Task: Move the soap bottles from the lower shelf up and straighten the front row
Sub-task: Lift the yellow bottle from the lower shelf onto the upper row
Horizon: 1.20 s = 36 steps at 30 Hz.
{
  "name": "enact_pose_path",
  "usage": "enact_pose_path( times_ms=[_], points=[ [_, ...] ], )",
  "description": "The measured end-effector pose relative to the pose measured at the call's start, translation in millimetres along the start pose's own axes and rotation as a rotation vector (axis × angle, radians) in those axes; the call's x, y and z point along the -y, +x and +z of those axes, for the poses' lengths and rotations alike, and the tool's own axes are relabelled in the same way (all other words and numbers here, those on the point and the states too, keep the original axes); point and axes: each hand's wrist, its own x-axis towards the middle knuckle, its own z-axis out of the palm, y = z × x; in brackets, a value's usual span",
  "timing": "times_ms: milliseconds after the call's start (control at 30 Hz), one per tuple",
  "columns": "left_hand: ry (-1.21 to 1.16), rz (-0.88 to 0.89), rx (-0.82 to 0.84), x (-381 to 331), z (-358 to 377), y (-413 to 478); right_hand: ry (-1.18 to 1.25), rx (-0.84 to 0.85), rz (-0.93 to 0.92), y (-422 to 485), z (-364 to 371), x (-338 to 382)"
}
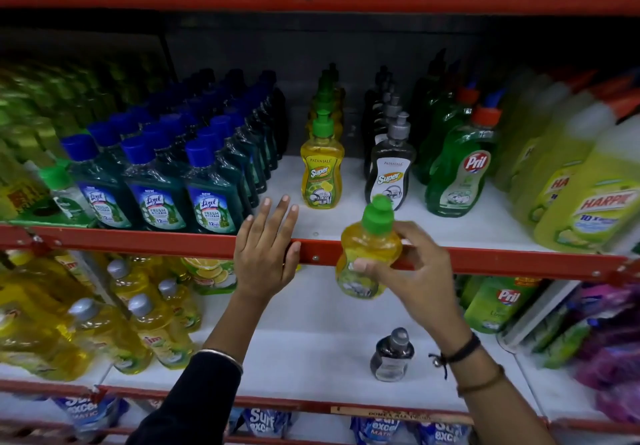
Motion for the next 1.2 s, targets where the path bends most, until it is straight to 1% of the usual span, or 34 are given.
enact_pose_path(
  times_ms=[133, 200, 300, 533, 767, 833, 900, 1000, 1100, 1200],
  points=[
    [0.005, -0.002, -0.016, -1, -1, 0, 0.048, -0.118, -0.076, 42, -3, 25],
    [0.026, -0.004, -0.024, -1, -1, 1, 0.040, -0.139, -0.100, 60, 3, 26],
    [0.050, 0.002, -0.038, 0, -1, 0, 0.013, -0.154, -0.084, 77, 21, 17],
    [0.064, 0.013, -0.053, 1, 2, 0, -0.089, -0.096, -0.046, 93, 54, -11],
    [0.047, -0.004, -0.064, 0, 4, -1, -0.205, -0.017, -0.065, 90, 53, -8],
    [0.044, -0.008, -0.063, 0, 3, -1, -0.196, -0.025, -0.049, 82, 48, -5],
    [0.045, -0.011, -0.063, -1, 3, -1, -0.171, -0.099, -0.044, 65, 39, -1],
    [0.035, -0.012, -0.060, -2, 2, -2, -0.094, -0.209, -0.142, 25, 24, 2],
    [0.030, -0.022, -0.062, -3, 1, -2, -0.070, -0.164, -0.161, -22, 8, -19],
    [0.013, -0.048, -0.070, -6, 0, -1, -0.126, -0.086, -0.035, -64, -7, -66]
  ],
)
